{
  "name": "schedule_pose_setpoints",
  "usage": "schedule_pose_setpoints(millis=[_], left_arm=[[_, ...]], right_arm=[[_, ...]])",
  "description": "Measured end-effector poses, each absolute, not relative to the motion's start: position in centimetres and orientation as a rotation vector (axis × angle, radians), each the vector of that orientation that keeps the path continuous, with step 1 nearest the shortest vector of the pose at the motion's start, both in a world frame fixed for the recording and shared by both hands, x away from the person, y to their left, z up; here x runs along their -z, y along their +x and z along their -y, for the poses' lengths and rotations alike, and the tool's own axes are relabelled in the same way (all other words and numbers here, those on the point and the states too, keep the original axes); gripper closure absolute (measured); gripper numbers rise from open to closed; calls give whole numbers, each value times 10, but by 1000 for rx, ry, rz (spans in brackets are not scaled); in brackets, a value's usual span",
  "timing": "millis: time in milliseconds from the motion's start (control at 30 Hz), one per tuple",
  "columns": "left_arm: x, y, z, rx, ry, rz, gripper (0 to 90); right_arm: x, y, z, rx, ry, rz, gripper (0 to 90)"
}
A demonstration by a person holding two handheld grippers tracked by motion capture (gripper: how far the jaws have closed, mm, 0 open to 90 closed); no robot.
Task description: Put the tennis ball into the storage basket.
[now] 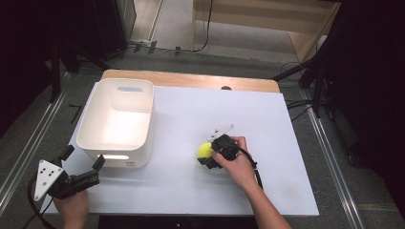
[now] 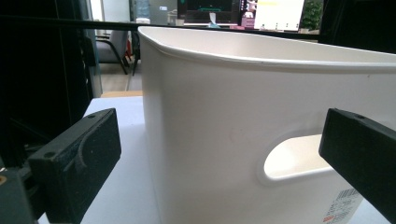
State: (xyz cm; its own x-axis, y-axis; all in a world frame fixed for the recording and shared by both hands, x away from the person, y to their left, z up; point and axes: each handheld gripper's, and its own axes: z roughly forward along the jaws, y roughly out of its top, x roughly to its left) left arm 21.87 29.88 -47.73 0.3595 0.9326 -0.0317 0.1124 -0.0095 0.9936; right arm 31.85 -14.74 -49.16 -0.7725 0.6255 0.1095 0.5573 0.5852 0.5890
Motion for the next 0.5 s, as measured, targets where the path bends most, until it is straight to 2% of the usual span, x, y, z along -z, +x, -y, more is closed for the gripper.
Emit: schedule_pose_setpoints(millis=[500], left_arm=[[477,219,-300,-865,1433,-1016,0]], right_arm=[[471,326,145,-986,967,-2710,230]])
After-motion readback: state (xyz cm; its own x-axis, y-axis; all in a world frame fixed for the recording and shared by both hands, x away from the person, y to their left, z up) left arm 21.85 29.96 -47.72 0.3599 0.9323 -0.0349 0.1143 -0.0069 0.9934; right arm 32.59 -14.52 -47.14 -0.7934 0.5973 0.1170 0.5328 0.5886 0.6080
